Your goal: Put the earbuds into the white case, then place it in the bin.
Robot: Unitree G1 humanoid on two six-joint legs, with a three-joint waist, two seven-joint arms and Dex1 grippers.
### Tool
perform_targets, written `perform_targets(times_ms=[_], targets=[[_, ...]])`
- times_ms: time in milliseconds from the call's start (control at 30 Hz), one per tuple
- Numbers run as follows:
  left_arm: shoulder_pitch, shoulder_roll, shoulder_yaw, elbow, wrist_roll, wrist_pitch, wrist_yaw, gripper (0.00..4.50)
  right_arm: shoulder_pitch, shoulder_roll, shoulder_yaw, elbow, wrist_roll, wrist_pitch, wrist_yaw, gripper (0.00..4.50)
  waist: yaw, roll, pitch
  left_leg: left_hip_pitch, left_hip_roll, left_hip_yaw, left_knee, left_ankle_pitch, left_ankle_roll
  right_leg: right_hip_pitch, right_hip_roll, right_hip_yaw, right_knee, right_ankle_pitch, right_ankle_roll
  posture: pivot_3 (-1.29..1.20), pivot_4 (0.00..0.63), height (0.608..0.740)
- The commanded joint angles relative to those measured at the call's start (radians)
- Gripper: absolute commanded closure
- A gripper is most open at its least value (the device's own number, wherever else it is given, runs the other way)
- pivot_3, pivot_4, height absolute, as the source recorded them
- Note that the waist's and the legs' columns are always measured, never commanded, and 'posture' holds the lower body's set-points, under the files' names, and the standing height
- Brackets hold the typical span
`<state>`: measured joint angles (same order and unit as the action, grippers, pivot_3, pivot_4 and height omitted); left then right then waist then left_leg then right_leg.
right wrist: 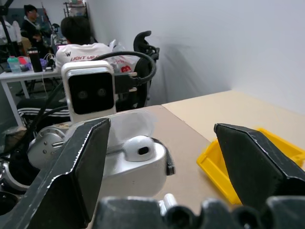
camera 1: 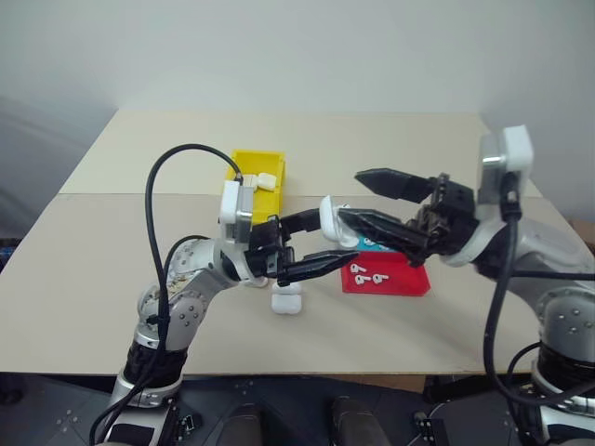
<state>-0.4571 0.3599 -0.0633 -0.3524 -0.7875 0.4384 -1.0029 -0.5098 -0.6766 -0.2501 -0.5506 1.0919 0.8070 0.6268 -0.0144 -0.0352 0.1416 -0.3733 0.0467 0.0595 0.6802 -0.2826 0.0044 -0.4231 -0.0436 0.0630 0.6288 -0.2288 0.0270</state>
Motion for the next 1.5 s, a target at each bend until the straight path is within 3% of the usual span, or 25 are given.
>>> perform_targets(times_ms=[33,100,233,367,467,567,633,767,1067,1500], targets=[[-0.009,0.009,0.015,0.002,-0.005,-0.019,-0.026,1.68,-0.039,-0.084,-0.039,0.075,-0.054,-0.048,0.087,0.41,0.0,0.0,0.0,0.0,0.0,0.0,0.0,0.0,0.0,0.0,0.0,0.0,0.0,0.0,0.0,0.0,0.15,0.74],[-0.011,0.01,0.019,0.006,-0.002,-0.022,-0.027,1.68,-0.058,-0.168,0.027,0.138,-0.193,-0.091,0.15,0.41,0.0,0.0,0.0,0.0,0.0,0.001,0.0,0.0,0.0,0.0,0.0,0.0,0.0,0.0,0.0,0.0,0.15,0.74],[-0.006,0.012,0.026,0.004,0.001,-0.026,-0.022,1.68,-0.172,-0.289,0.276,0.293,-0.519,-0.18,0.227,0.41,-0.006,0.0,0.0,0.0,0.0,0.002,0.0,0.0,0.0,0.0,0.0,0.0,-0.001,0.0,0.0,0.0,0.15,0.74],[0.004,0.02,0.036,-0.006,-0.003,-0.022,-0.019,1.68,-0.384,-0.258,0.537,0.538,-0.805,-0.269,0.319,0.41,-0.019,0.0,0.0,0.001,0.0,0.003,-0.001,0.0,0.0,-0.001,0.001,0.002,0.0,0.0,0.0,0.0,0.15,0.74],[0.006,0.026,0.047,-0.005,-0.002,-0.025,-0.012,1.68,-0.528,-0.202,0.719,0.778,-1.037,-0.492,0.429,0.41,-0.023,0.001,0.0,0.001,0.001,0.004,-0.001,0.0,0.0,-0.002,0.001,0.002,0.0,0.0,0.0,0.0,0.15,0.74],[0.014,0.031,0.055,-0.01,0.001,-0.027,-0.005,1.68,-0.641,-0.134,0.8,1.016,-1.163,-0.675,0.512,0.41,-0.024,0.001,0.001,0.0,0.001,0.005,-0.001,0.0,0.0,-0.003,0.0,0.002,-0.001,0.0,0.0,0.0,0.15,0.74],[0.027,0.038,0.063,-0.021,0.002,-0.03,-0.002,1.68,-0.705,-0.088,0.819,1.166,-1.208,-0.773,0.56,0.58,-0.021,0.001,0.001,-0.002,0.001,0.005,-0.001,0.0,0.0,-0.004,0.0,0.002,-0.002,0.0,0.0,0.0,0.15,0.74],[0.051,0.051,0.07,-0.043,-0.001,-0.033,0.004,1.68,-0.785,-0.026,0.82,1.393,-1.27,-0.916,0.622,1.63,-0.018,0.002,0.001,-0.006,0.001,0.004,-0.001,0.0,0.001,-0.007,-0.001,0.0,-0.002,0.0,0.0,0.0,0.15,0.74],[0.077,0.06,0.075,-0.071,-0.003,-0.031,0.023,1.68,-0.86,0.073,0.809,1.651,-1.382,-1.064,0.663,1.63,-0.023,0.002,0.001,-0.012,0.002,0.005,-0.001,0.001,-0.002,-0.014,-0.002,0.0,0.002,0.001,-0.001,0.0,0.15,0.74],[0.102,0.092,0.092,-0.107,-0.021,-0.013,0.056,1.68,-0.835,0.098,0.779,1.691,-1.445,-1.147,0.699,1.63,-0.029,0.003,0.002,-0.01,0.002,0.003,-0.001,0.002,-0.003,-0.014,-0.001,0.0,0.005,0.002,-0.003,0.0,0.15,0.74]])
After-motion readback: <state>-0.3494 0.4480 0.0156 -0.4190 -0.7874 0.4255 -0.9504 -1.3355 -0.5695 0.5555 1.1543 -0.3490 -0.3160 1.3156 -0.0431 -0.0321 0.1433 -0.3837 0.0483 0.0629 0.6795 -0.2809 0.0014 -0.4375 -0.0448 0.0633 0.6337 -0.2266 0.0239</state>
